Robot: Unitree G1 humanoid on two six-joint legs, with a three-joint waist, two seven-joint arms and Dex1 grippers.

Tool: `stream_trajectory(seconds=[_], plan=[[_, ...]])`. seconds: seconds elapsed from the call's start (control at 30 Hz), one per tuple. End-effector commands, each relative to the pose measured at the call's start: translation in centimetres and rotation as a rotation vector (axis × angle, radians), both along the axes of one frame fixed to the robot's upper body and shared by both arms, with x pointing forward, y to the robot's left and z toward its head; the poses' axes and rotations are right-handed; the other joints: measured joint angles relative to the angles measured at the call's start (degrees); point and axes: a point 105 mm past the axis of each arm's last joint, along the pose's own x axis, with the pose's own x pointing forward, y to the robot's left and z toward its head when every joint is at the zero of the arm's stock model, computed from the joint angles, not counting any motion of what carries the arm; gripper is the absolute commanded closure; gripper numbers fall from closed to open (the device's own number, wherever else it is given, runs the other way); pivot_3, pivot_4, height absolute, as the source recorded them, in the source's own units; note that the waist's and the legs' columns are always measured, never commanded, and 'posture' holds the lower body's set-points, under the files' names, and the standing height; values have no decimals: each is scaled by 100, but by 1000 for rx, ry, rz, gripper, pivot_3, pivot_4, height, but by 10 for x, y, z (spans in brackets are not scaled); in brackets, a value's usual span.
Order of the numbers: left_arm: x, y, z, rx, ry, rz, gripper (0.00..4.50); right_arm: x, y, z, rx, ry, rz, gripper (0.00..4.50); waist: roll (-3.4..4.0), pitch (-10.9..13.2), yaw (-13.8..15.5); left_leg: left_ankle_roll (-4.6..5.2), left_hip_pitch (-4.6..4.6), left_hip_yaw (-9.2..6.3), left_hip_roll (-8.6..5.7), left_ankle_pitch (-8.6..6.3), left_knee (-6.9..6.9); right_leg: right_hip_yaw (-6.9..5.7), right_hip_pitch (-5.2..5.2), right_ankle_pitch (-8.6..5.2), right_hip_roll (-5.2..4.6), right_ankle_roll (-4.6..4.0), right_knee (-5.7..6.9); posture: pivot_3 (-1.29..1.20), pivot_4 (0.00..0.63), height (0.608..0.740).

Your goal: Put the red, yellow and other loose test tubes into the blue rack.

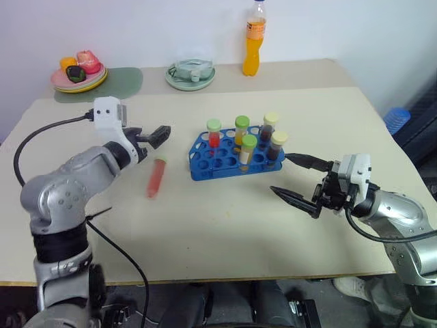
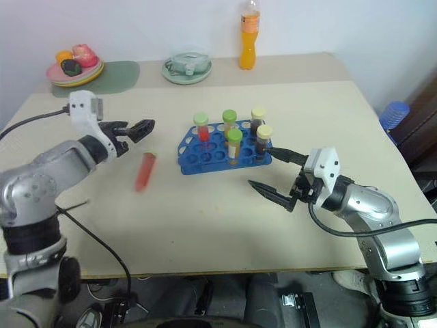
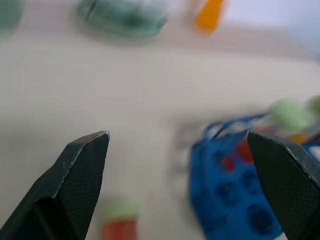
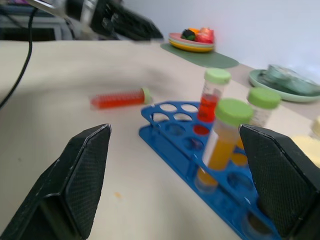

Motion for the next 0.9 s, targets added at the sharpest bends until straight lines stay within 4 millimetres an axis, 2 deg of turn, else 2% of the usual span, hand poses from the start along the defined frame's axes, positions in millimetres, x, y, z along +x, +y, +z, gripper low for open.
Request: stream_trajectory(seconds=[0.03, 0.17, 0.33, 0.6, 0.9], plan=[[-1, 1, -11, 29, 178, -21, 0, -4, 7, 12, 19, -38, 33, 309, -4, 3, 44, 0, -1, 0, -2, 0, 1, 0, -1, 0, -1, 0, 2, 0, 150, 740], [12, 1, -11, 27, 269, -12, 0, -2, 9, 11, -13, -59, 42, 309, -14, 9, 85, -2, -4, 1, -2, 0, 1, 1, -14, 0, -2, 0, 11, 0, 150, 740], [19, 5, -12, 69, 372, -6, 0, -1, 7, 11, -31, -66, 39, 309, -20, 12, 88, -4, -5, 2, -3, 0, 3, 1, -15, 0, -3, 0, 14, 0, 150, 740], [23, 0, -23, 59, 533, -19, 0, -1, 6, 9, -52, -77, 26, 309, -23, 14, 85, -4, -6, 1, -6, 0, 8, 1, -17, 0, -4, 1, 21, 0, 150, 740], [23, 6, -37, 96, 640, 66, 0, -6, 4, 4, -62, -69, 12, 309, -25, 15, 89, -6, -10, 3, -6, 1, 10, 2, -25, 0, -5, 1, 26, 0, 150, 740]])
